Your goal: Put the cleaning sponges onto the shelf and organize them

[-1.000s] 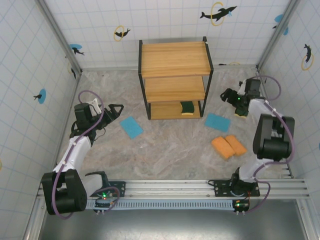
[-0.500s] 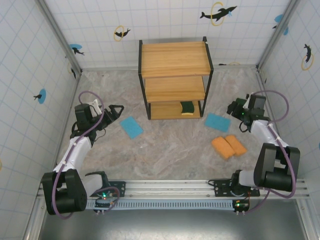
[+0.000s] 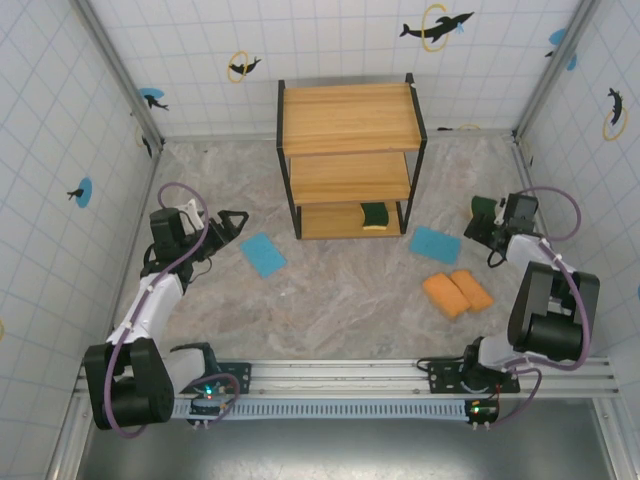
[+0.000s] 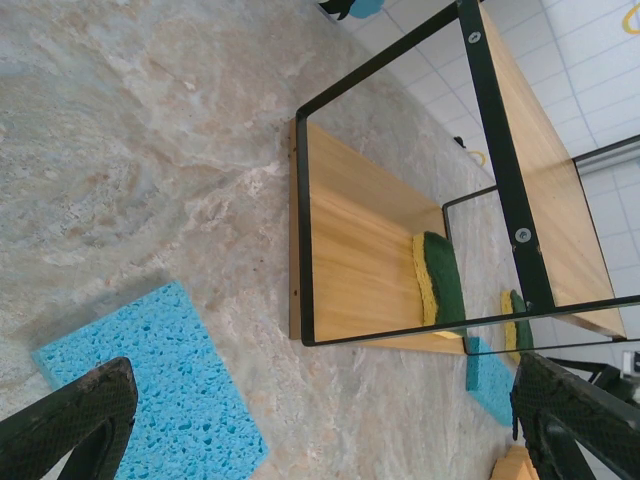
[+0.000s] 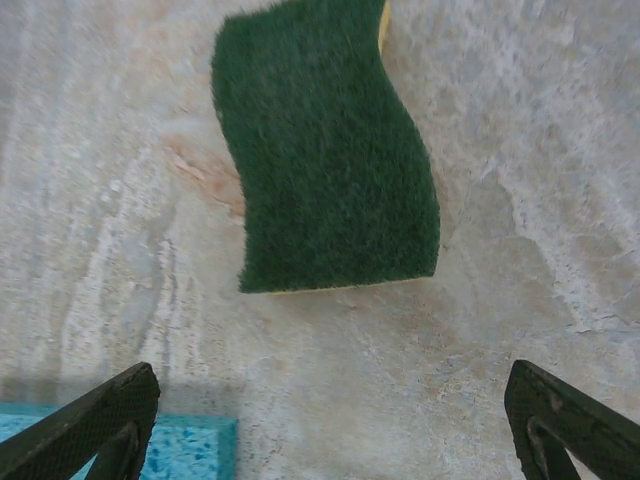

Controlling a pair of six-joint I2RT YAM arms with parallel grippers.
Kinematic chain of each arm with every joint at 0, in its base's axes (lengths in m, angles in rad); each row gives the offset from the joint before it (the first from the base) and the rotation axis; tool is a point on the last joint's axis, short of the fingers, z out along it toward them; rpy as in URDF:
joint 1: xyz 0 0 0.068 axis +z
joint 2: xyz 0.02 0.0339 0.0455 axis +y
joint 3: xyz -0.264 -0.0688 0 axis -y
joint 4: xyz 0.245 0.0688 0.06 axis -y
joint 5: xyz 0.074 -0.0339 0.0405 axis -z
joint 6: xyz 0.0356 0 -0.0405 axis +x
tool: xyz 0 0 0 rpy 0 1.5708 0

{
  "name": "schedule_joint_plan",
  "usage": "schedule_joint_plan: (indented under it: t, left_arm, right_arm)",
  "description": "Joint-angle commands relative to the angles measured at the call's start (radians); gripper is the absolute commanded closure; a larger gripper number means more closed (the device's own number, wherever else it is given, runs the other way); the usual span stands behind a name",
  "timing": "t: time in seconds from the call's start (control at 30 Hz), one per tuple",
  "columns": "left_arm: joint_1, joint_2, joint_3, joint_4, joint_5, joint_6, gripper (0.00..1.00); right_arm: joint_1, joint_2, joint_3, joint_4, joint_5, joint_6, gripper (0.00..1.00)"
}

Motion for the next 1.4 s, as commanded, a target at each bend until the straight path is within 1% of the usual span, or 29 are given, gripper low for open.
schedule_joint_plan:
  t: [0.0, 0.23, 0.47, 0.7, 0.97, 1.13, 1.37]
  left_arm:
    - [0.005, 0.004, -0.003, 0.024, 0.015, 0.001, 0.03]
    - [0.005, 0.016, 0.003, 0.028, 0.016, -0.002, 0.02]
    - [0.005, 0.011, 0.002, 0.022, 0.016, 0.0, 0.02]
    - [0.005, 0.009, 0.006, 0.017, 0.014, 0.001, 0.02]
    - [0.005, 0.001, 0.003, 0.009, 0.011, 0.005, 0.03]
    - [0.005, 0.002, 0.006, 0.008, 0.011, 0.005, 0.02]
    - [0.004, -0.002, 0.006, 0.003, 0.009, 0.007, 0.02]
  right_arm:
    - [-0.005, 0.036, 0.052, 0.011, 0.008, -0.021, 0.08]
    - [-0.009, 0.07, 0.062, 0.019, 0.003, -0.009, 0.08]
    - [-0.022, 0.109, 0.07, 0.03, -0.035, 0.016, 0.08]
    - [-0.045, 0.116, 0.067, 0.033, -0.06, 0.04, 0.07]
    - [-0.047, 0.13, 0.073, 0.029, -0.069, 0.037, 0.06]
    - [-0.047, 0.099, 0.066, 0.023, -0.063, 0.034, 0.05]
    - [-0.047, -0.043, 0.047, -0.019, -0.029, 0.066, 0.03]
